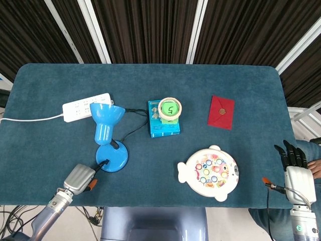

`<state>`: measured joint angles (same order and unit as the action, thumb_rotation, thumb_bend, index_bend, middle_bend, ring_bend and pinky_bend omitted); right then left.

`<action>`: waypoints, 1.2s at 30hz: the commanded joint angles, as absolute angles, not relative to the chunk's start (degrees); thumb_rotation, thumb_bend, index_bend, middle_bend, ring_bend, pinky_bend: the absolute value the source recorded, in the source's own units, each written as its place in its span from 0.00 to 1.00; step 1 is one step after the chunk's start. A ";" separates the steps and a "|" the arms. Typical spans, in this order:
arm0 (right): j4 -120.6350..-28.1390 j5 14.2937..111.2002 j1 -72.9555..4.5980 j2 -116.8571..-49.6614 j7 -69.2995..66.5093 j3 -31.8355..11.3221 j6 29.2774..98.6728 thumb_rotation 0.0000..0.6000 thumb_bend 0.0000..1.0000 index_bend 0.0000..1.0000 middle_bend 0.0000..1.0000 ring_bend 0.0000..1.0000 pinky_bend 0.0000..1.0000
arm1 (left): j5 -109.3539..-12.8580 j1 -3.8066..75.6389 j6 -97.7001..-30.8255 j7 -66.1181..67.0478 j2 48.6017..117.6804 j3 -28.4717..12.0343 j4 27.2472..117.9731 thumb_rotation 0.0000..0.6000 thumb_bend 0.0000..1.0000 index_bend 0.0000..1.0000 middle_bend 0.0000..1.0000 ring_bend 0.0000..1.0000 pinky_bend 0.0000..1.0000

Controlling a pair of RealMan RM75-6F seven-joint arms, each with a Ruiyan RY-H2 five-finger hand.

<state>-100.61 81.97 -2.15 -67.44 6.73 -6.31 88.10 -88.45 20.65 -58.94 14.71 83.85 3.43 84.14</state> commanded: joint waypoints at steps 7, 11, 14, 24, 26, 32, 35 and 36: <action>-100.62 81.97 -2.10 -67.38 6.65 -6.35 88.22 1.00 0.14 0.14 0.01 0.01 0.00 | -87.40 21.09 -58.44 15.24 83.52 3.58 84.23 1.00 0.47 0.10 0.67 0.69 0.78; -100.63 81.91 -2.05 -67.31 6.55 -6.43 88.32 1.00 0.14 0.14 0.01 0.01 0.00 | -87.62 20.61 -61.36 15.39 81.96 2.62 85.80 1.00 0.44 0.12 0.60 0.62 0.77; -100.71 81.85 -2.01 -67.35 6.47 -6.44 88.35 1.00 0.14 0.14 0.01 0.01 0.00 | -88.83 19.19 -67.71 14.76 79.62 0.69 88.22 1.00 0.36 0.14 0.50 0.49 0.67; -100.60 82.96 -1.77 -67.24 6.30 -5.91 88.75 1.00 0.14 0.14 0.01 0.01 0.00 | -87.98 11.70 -83.73 10.26 67.26 -2.18 98.07 1.00 0.15 0.15 0.24 0.09 0.10; -100.70 82.89 -1.89 -67.27 6.56 -5.93 88.55 1.00 0.14 0.14 0.01 0.01 0.00 | -86.77 10.14 -84.98 9.73 65.16 -1.80 99.23 1.00 0.15 0.15 0.23 0.09 0.10; -100.92 82.96 -1.85 -67.34 6.87 -5.75 88.48 1.00 0.14 0.14 0.01 0.01 0.00 | -84.22 6.95 -85.00 5.14 62.44 0.45 98.52 1.00 0.15 0.14 0.19 0.08 0.10; -100.98 83.03 -1.90 -67.40 6.92 -5.82 88.50 1.00 0.14 0.14 0.01 0.01 0.00 | -82.90 6.73 -83.90 3.21 62.30 0.52 97.39 1.00 0.15 0.13 0.18 0.06 0.09; -100.99 83.06 -1.89 -67.40 6.97 -5.74 88.45 1.00 0.14 0.14 0.01 0.01 0.00 | -83.14 6.81 -84.24 2.76 62.40 0.16 96.89 1.00 0.15 0.13 0.18 0.06 0.09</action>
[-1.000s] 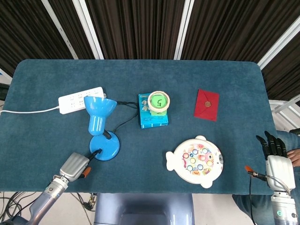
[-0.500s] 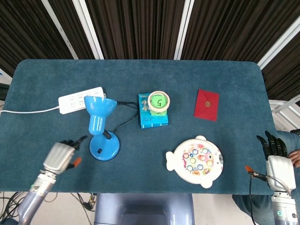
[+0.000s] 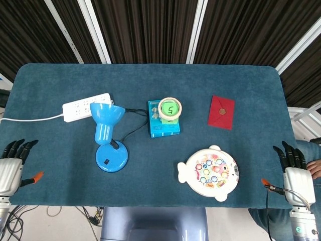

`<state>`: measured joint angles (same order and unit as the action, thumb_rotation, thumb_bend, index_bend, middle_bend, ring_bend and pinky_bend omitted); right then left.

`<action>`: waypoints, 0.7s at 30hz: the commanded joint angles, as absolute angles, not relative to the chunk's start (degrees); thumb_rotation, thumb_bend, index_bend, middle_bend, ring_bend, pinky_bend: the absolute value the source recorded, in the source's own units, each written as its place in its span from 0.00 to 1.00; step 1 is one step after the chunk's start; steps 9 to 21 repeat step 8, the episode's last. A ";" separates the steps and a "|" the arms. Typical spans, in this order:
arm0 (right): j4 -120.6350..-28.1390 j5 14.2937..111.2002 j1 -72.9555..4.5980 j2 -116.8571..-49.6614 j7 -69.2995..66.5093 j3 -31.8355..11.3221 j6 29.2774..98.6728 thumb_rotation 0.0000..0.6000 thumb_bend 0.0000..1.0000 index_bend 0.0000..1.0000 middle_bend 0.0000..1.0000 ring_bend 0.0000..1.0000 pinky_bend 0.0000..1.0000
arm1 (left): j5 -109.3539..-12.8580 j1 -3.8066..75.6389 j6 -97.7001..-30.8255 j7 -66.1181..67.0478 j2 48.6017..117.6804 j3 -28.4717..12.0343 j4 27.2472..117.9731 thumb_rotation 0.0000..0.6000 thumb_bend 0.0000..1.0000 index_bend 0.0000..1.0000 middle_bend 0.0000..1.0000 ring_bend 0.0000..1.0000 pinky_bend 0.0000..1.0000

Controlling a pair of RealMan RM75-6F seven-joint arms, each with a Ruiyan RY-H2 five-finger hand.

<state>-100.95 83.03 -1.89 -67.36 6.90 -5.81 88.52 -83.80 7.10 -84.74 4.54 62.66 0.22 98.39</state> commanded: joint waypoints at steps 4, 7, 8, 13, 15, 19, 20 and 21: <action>-101.01 83.26 -1.90 -67.48 7.17 -5.62 88.43 1.00 0.14 0.14 0.01 0.01 0.00 | -83.63 6.78 -84.49 2.52 63.03 -0.06 95.78 1.00 0.15 0.13 0.18 0.06 0.09; -100.98 83.17 -1.86 -67.49 7.22 -5.56 88.38 1.00 0.14 0.14 0.01 0.01 0.00 | -83.44 7.06 -83.58 2.42 63.14 -0.08 95.42 1.00 0.15 0.13 0.18 0.06 0.09; -100.97 83.15 -1.86 -67.50 7.24 -5.58 88.40 1.00 0.14 0.14 0.01 0.01 0.00 | -83.37 7.16 -83.27 2.66 63.17 -0.07 95.31 1.00 0.15 0.13 0.18 0.06 0.09; -100.97 83.15 -1.86 -67.50 7.24 -5.58 88.40 1.00 0.14 0.14 0.01 0.01 0.00 | -83.37 7.16 -83.27 2.66 63.17 -0.07 95.31 1.00 0.15 0.13 0.18 0.06 0.09; -100.97 83.15 -1.86 -67.50 7.24 -5.58 88.40 1.00 0.14 0.14 0.01 0.01 0.00 | -83.37 7.16 -83.27 2.66 63.17 -0.07 95.31 1.00 0.15 0.13 0.18 0.06 0.09; -100.97 83.15 -1.86 -67.50 7.24 -5.58 88.40 1.00 0.14 0.14 0.01 0.01 0.00 | -83.37 7.16 -83.27 2.66 63.17 -0.07 95.31 1.00 0.15 0.13 0.18 0.06 0.09; -100.97 83.15 -1.86 -67.50 7.24 -5.58 88.40 1.00 0.14 0.14 0.01 0.01 0.00 | -83.37 7.16 -83.27 2.66 63.17 -0.07 95.31 1.00 0.15 0.13 0.18 0.06 0.09; -100.97 83.15 -1.86 -67.50 7.24 -5.58 88.40 1.00 0.14 0.14 0.01 0.01 0.00 | -83.37 7.16 -83.27 2.66 63.17 -0.07 95.31 1.00 0.15 0.13 0.18 0.06 0.09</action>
